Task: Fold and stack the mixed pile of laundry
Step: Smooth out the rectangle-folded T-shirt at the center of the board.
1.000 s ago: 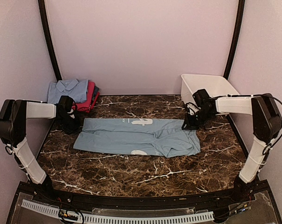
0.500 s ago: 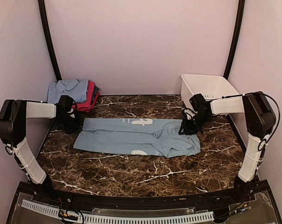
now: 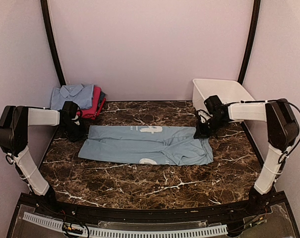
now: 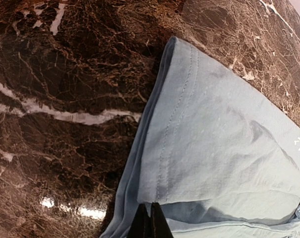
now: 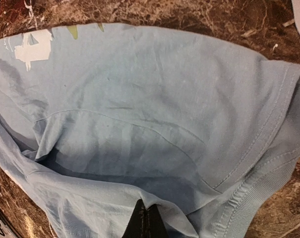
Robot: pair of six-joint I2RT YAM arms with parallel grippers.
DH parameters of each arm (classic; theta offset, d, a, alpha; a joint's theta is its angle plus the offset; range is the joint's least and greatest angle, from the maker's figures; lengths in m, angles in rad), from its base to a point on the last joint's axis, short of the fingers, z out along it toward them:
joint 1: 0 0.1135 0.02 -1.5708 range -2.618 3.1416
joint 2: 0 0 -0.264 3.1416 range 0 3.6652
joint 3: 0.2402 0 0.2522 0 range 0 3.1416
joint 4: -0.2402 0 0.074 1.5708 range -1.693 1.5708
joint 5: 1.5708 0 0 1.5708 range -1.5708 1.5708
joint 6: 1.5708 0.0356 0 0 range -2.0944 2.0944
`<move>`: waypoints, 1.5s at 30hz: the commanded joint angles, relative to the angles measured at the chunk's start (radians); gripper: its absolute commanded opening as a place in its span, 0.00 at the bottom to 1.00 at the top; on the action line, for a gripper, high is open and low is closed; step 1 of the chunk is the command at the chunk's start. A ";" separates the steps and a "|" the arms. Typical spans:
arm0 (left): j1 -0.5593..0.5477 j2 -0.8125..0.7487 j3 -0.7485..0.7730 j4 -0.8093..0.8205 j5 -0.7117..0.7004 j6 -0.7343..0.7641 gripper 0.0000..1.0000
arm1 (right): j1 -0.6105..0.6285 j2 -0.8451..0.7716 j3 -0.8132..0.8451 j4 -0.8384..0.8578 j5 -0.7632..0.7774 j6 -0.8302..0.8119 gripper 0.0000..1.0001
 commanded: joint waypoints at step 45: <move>-0.914 0.162 0.335 0.248 0.090 0.738 0.37 | -0.006 -0.458 -0.412 0.047 -0.096 0.173 0.41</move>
